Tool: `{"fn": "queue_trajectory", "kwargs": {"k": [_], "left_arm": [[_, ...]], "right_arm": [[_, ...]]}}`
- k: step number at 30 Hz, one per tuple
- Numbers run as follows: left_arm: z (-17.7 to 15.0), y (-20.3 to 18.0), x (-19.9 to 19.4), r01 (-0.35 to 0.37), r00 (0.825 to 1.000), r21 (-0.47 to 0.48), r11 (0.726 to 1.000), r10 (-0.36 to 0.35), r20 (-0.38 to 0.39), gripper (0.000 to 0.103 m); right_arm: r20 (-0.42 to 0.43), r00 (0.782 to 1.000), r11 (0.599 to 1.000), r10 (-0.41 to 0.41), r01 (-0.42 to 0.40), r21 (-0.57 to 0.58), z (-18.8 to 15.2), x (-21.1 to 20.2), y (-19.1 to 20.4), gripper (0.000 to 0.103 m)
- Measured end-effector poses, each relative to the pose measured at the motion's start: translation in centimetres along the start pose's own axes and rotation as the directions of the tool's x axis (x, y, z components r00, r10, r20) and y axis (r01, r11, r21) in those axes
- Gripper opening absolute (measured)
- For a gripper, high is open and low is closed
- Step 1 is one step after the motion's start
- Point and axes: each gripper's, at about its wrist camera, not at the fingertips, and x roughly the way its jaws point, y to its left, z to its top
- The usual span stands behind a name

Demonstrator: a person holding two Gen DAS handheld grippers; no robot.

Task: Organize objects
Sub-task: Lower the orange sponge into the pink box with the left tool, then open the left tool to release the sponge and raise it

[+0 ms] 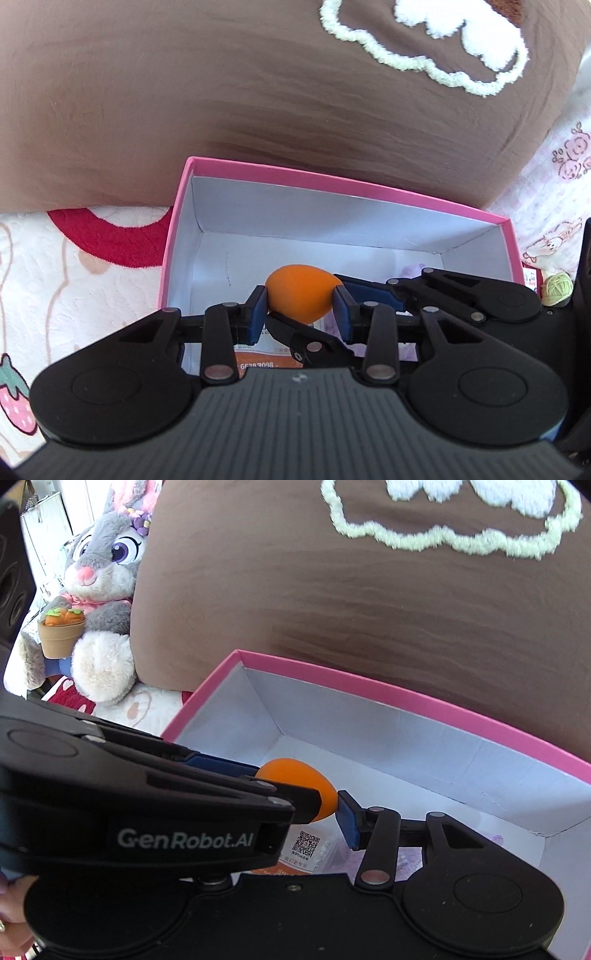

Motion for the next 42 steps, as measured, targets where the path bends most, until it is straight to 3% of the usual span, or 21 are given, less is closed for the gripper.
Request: {"fn": "queue_trajectory", "kwargs": {"k": [8,12,15,22,34,42], "left_arm": [[-0.2,0.3,0.6,-0.007,1.0,-0.022,1.0,0.007,0.013,0.036],[-0.3,0.0,0.6,-0.018,1.0,-0.029,0.999,0.018,0.018,0.036],[-0.5,-0.5,0.8,-0.025,1.0,-0.039,0.999,0.025,0.017,0.037],[-0.9,-1.2,0.1,-0.068,0.997,-0.04,0.997,0.069,0.034,0.042],[-1.3,-2.0,-3.1,-0.056,0.997,-0.032,0.998,0.058,0.043,0.048],[-2.5,-4.1,-7.2,-0.052,0.998,0.029,0.998,0.05,0.048,0.05]], "right_arm": [[-0.001,1.0,1.0,0.018,-0.018,0.001,0.0,0.5,-0.7,0.054],[-0.015,1.0,0.999,0.0,0.001,0.052,0.1,0.9,-1.0,0.069],[-0.02,1.0,0.997,-0.017,0.018,0.071,-0.2,0.7,-1.0,0.072],[-0.002,0.999,0.999,-0.042,0.042,0.018,-0.3,-0.9,-0.4,0.072],[0.023,0.998,0.997,-0.051,0.052,-0.051,-0.9,-5.7,0.4,0.072],[0.033,0.997,0.995,-0.065,0.068,-0.076,-1.5,-10.1,1.4,0.073]]}}
